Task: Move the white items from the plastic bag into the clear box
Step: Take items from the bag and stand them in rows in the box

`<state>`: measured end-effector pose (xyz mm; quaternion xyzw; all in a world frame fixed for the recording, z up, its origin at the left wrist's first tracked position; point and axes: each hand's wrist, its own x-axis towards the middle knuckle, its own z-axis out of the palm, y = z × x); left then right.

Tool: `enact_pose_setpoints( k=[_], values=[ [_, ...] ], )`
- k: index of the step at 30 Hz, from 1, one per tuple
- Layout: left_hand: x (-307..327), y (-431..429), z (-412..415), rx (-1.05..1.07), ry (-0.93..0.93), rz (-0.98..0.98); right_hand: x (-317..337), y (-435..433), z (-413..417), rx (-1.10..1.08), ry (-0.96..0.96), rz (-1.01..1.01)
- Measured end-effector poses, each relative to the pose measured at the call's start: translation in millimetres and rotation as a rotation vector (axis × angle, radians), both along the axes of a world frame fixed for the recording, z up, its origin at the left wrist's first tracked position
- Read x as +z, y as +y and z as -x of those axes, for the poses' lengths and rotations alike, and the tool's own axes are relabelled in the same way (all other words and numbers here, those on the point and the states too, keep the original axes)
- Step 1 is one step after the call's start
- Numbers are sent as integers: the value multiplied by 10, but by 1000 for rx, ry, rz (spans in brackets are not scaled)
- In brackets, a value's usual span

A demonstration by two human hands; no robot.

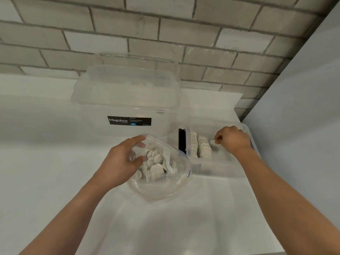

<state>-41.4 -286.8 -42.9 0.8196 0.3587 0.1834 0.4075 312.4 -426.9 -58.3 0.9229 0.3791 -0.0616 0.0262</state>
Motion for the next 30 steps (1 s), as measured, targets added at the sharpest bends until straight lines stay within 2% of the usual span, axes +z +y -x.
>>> enact_pose_setpoints(
  k=[7, 12, 16, 19, 22, 24, 25, 27, 28, 30],
  values=[
    [-29, 18, -23, -1, -13, 10, -24, 44, -3, 57, -166, 65],
    [-50, 42, -28, -4, -24, 19, 21, 31, 11, 32, -159, -30],
    [-45, 61, -2, -12, -24, 10, 172, -44, 123, -33, -114, -233],
    [-20, 73, 29, -25, -24, 0, 345, -117, 368, -42, -63, -466],
    [15, 81, 65, -53, -20, -30, 637, -130, 974, -8, 109, -739],
    [24, 79, 86, -79, -7, -47, 796, -96, 1491, 73, 327, -874],
    [23, 75, 95, -91, -1, -56, 826, -68, 1720, 136, 451, -871],
    [17, 61, 110, -114, 12, -72, 719, 18, 2034, 284, 582, -661],
    [15, 51, 113, -126, 15, -76, 600, 76, 2117, 356, 540, -499],
    [11, 18, 116, -150, 16, -78, 277, 226, 2147, 457, 277, -261]
  ],
)
